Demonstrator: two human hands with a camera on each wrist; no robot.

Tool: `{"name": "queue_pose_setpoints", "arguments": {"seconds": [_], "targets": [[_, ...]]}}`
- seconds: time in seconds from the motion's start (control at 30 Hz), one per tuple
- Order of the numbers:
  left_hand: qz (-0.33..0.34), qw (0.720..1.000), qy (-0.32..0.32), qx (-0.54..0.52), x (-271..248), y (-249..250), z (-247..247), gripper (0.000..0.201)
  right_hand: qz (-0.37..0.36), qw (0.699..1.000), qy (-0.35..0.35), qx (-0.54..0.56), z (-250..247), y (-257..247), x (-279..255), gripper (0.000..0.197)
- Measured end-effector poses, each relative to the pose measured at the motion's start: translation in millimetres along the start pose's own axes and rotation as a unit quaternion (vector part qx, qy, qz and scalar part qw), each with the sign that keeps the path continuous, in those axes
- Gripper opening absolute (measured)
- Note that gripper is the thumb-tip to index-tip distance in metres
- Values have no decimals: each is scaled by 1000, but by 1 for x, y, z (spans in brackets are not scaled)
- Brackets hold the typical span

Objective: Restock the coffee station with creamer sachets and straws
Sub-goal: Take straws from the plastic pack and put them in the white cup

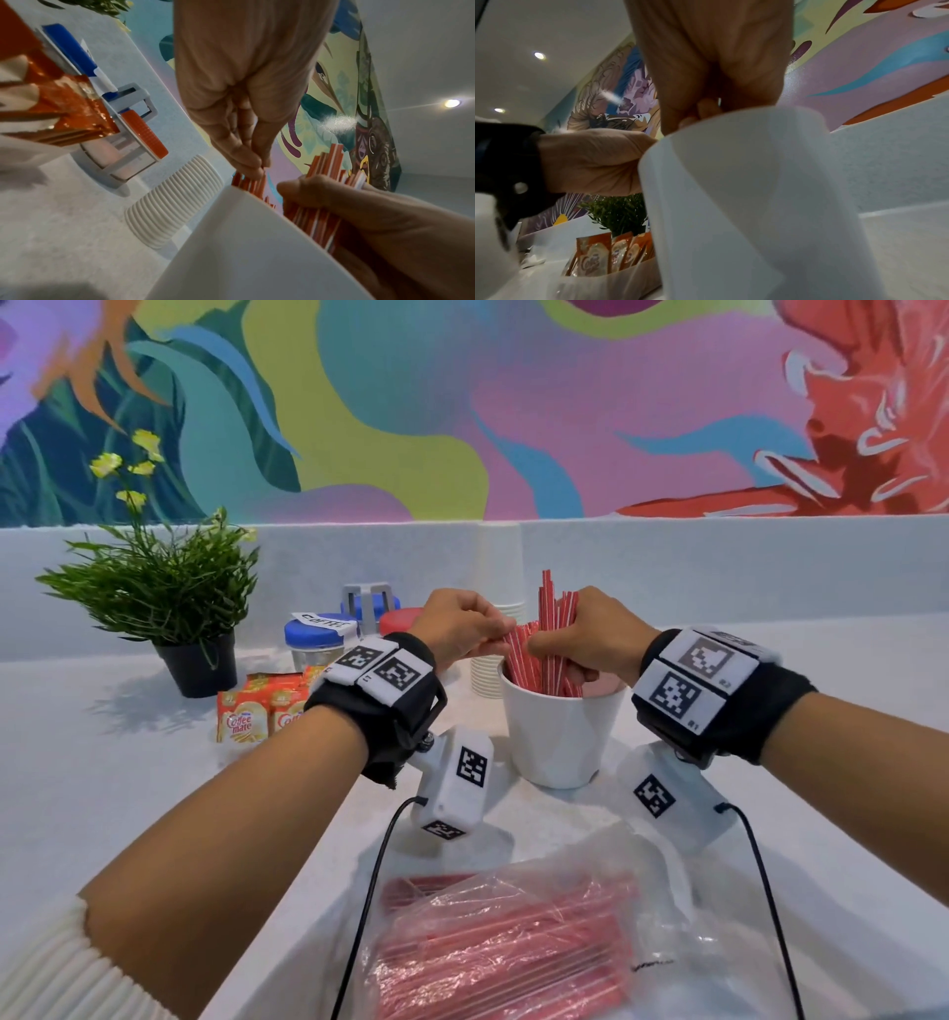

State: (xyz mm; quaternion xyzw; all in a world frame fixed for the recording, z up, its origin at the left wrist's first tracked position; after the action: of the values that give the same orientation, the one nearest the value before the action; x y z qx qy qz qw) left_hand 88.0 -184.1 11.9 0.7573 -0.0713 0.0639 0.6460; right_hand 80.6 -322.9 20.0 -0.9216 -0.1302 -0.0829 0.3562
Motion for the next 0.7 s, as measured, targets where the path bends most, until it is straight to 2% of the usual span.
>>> {"name": "queue_pose_setpoints", "arguments": {"seconds": [0.13,0.2,0.33,0.43,0.53,0.63,0.7], "targets": [[12,1000,7,20,-1,4,0,19,-5,998,-49,-45,13,2,-2,13],[7,1000,18,24,-2,4,1,20,0,996,-82,-34,17,2,-4,13],[-1,996,66,53,-5,4,-3,26,19,997,-80,7,8,4,-3,28],[23,994,65,87,-13,2,-4,32,23,996,-61,59,-3,5,-4,19],[62,987,36,144,-22,-4,0,36,6,998,18,63,-15,8,-1,19],[102,975,19,198,-24,-4,6,41,-20,993,99,-70,-19,11,4,33],[107,963,10,245,-21,-2,10,42,-18,987,77,-142,-14,13,4,43]]}}
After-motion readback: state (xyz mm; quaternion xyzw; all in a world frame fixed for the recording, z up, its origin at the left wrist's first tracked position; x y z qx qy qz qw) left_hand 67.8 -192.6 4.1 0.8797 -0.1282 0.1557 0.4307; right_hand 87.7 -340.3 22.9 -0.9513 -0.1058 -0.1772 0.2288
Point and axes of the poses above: each hand's wrist, its own x-axis towards the middle knuckle, its own z-axis out of the palm, y = z × x, the point moved 3 cm from there along x, towards the middle knuckle, and after that the axes turned 1 degree about y, right-handed, at the moved point
